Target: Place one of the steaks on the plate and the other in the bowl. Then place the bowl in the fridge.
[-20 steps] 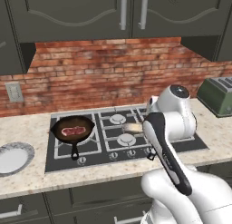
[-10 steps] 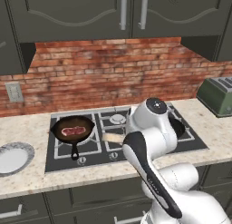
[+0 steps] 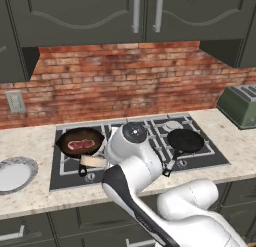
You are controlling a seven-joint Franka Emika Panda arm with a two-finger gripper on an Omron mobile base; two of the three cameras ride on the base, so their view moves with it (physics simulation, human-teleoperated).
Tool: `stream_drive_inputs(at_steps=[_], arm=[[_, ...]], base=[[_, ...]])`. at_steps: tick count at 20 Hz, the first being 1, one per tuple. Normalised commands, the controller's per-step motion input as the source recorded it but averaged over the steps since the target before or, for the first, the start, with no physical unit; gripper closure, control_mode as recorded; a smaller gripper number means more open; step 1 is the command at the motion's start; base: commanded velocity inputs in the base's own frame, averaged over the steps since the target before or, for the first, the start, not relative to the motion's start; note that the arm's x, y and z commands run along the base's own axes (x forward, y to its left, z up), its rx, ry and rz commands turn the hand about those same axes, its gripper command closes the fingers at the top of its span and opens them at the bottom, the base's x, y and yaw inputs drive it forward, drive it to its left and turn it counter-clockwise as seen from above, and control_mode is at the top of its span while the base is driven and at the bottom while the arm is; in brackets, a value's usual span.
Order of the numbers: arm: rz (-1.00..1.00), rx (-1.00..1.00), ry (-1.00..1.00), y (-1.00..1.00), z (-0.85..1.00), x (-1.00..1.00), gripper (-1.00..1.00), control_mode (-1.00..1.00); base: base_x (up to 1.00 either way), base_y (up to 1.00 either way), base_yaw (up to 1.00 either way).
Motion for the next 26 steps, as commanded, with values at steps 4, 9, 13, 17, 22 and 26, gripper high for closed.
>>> stream_drive_inputs(at_steps=[4,9,13,17,22,26], arm=[[0.02,0.00,0.02,0.90,0.00,0.00,1.00,-1.00],[0.04,0.00,0.09,0.90,0.00,0.16,1.00,-1.00],[0.11,0.00,0.17,0.67,0.00,0.53,1.00,-1.00],[0.19,0.04,0.28,0.35,0.00,0.69,1.00,-1.00],[0.15,-0.01,0.19,0.39,-0.12,0.40,1.00,-1.00],[0.00,-0.06,0.00,0.15,-0.13,0.09,1.00,-1.00]], base=[[0.00,0.00,0.00],[0.00,0.00,0.00],[0.00,0.00,0.00],[0.00,0.00,0.00],[0.00,0.00,0.00],[0.00,0.00,0.00]])
